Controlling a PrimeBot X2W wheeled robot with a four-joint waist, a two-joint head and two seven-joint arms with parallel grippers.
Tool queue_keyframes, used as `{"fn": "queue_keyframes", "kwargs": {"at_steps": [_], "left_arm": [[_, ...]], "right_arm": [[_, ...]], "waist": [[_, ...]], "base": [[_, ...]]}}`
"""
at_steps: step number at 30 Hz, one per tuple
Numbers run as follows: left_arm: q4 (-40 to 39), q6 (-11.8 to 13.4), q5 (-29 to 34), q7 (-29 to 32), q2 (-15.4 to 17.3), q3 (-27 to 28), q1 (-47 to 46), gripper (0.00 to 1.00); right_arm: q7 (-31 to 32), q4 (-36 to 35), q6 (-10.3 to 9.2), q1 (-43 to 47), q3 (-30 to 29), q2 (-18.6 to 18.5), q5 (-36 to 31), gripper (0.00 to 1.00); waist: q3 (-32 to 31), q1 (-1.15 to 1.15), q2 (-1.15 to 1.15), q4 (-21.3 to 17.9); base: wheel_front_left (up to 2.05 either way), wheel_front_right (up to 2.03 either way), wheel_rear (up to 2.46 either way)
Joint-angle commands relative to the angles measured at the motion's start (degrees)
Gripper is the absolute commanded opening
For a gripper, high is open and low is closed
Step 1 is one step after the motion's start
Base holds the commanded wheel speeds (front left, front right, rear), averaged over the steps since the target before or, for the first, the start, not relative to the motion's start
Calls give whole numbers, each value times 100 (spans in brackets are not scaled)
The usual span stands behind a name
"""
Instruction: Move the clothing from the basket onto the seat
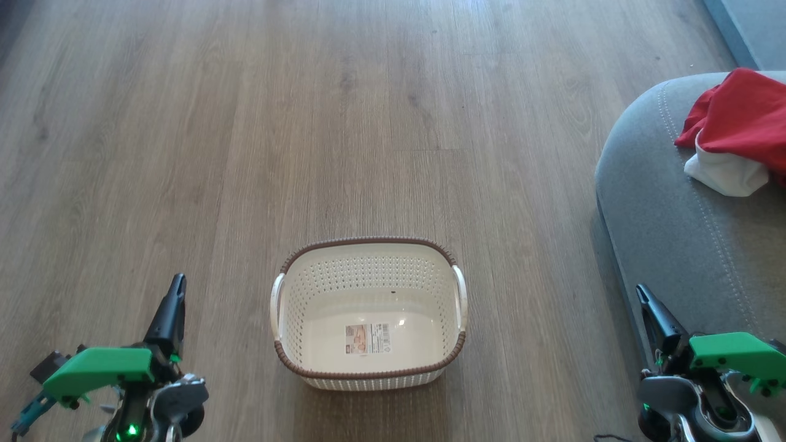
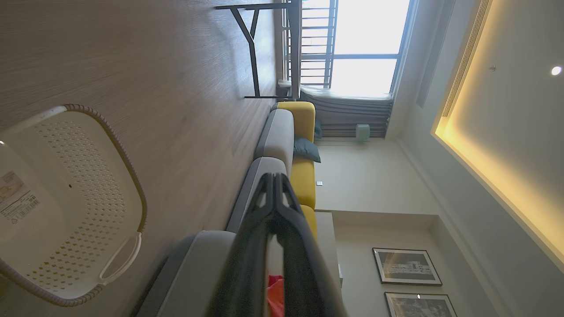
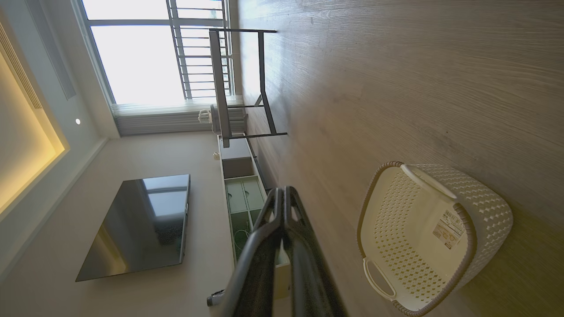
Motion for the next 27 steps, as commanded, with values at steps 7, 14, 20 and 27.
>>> {"fn": "queue_keyframes", "kwargs": {"at_steps": [7, 14, 20, 27], "left_arm": [[-196, -38, -25, 48, 25, 213, -321, 0], [-196, -38, -25, 48, 25, 213, -321, 0], [-196, -39, -25, 48, 25, 213, -321, 0], [-196, -39, -25, 48, 25, 213, -321, 0]], "right_arm": [[43, -211, 40, -272, 98, -66, 35, 0], [43, -211, 40, -272, 98, -66, 35, 0], [43, -211, 40, -272, 98, -66, 35, 0], [43, -211, 40, -272, 99, -66, 35, 0]], "waist": [[0, 0, 0, 0], [0, 0, 0, 0], [0, 0, 0, 0], [0, 0, 0, 0]], "base": [[0, 0, 0], [0, 0, 0], [0, 0, 0], [0, 0, 0]]}}
